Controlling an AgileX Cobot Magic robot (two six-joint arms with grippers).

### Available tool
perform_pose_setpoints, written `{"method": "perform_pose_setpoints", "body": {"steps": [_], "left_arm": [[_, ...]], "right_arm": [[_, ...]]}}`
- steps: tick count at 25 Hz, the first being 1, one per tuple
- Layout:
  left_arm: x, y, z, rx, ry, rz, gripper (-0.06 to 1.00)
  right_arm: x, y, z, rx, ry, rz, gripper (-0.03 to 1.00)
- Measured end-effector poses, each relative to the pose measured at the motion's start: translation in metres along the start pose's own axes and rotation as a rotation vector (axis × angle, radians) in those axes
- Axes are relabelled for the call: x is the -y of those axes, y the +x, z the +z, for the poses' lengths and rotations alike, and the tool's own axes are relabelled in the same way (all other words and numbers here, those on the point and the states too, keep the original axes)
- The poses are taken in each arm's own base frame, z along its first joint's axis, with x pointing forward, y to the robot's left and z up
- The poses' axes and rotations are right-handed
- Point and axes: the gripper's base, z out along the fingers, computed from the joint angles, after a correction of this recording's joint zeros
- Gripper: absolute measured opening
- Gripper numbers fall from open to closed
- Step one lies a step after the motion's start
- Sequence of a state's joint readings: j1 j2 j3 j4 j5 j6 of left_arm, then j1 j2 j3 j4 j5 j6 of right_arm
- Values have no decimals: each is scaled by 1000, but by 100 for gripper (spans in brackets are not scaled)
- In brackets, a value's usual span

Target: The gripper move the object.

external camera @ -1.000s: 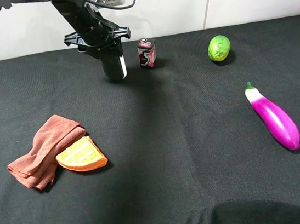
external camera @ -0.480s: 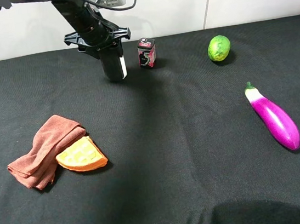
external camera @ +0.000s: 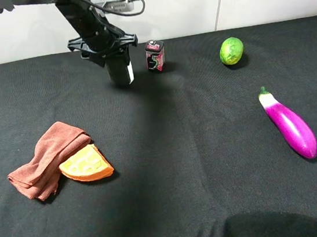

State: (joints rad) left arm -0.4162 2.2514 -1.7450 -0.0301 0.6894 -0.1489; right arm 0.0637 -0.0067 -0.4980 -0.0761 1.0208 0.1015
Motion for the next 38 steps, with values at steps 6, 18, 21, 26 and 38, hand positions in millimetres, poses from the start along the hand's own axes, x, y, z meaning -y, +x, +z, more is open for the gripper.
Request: {"method": "perform_pose_setpoints", "body": {"steps": [6,18,21,26,38], "left_arm": [[0,2,1,-22,-3,0,73],[0,3,1,-25,-4,0,78],[0,3,1,-26,-4,0,78],[0,3,1,-31,-5,0,78],[-1,3,1,-34,-5,0,78]], "right_arm": [[0,0,0,0,0,0,63],[0,0,0,0,0,0,63],[0,0,0,0,0,0,63],[0,0,0,0,0,0,63],[0,0,0,0,-1,0,63]]}}
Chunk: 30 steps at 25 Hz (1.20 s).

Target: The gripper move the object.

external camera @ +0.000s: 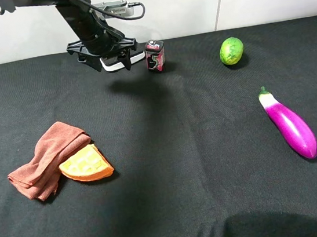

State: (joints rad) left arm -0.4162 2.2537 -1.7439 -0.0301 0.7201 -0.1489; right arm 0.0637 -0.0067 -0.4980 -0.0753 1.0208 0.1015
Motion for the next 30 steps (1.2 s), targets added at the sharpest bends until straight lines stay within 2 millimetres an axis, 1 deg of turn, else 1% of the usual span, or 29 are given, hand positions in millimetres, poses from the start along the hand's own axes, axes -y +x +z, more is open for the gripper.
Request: {"method": "perform_pose_setpoints", "body": {"steps": [15,19,22,30], "left_arm": [[-1,3,0,-38,-6,0,78],[0,4,-3,-41,-6,0,78],[0,1,-18,-16,-2,1,78],[0,-3,-77,64,-13,21,78]], "right_arm": [[0,0,0,0,0,0,63],[0,0,0,0,0,0,63],[0,0,0,0,0,0,63],[0,0,0,0,0,0,63]]}}
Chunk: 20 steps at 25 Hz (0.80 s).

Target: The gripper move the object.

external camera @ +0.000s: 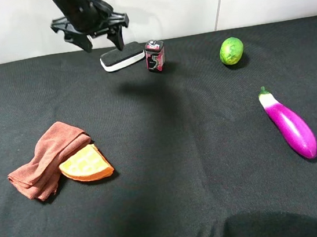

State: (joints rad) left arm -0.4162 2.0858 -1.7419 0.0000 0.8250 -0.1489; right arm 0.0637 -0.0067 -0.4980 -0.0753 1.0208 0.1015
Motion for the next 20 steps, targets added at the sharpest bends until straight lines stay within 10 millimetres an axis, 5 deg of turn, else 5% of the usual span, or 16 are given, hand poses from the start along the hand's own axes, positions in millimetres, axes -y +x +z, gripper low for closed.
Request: {"method": "perform_pose_setpoints", "body": {"steps": [5,9,20], "left_arm": [[0,1,-40,55,-7,14,79],[-4,21,-64,92,-12,21,79],[-44,117,-125,92,-59,-42,79]], "right_arm": [[0,0,0,0,0,0,63],[0,0,0,0,0,0,63],[0,0,0,0,0,0,63]]}}
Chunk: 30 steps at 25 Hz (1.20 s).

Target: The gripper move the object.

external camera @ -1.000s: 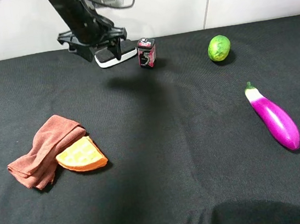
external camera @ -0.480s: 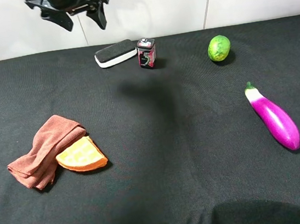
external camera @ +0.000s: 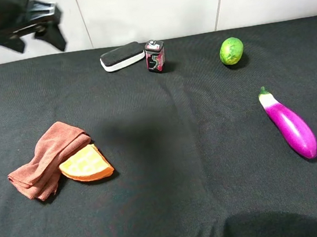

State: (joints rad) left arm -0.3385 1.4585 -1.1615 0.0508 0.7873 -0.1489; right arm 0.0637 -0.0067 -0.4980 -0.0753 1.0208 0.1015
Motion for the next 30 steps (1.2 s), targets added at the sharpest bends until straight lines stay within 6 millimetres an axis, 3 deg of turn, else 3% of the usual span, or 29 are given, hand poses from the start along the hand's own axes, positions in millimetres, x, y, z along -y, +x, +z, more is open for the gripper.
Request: {"method": "perform_pose_setpoints", "body": {"steps": [10,13,20,30], "left_arm": [[-63,105,-51,13,-121,-246,79],[-73,140,-65,32,-174,-325,79],[-66,193,-95,158,-235,-362,79],[-54,233,-91,223,-241,-360,79]], "right_arm": [[0,0,0,0,0,0,63],[0,0,0,0,0,0,63],[0,0,0,0,0,0,63],[0,0,0,0,0,0,63]]}}
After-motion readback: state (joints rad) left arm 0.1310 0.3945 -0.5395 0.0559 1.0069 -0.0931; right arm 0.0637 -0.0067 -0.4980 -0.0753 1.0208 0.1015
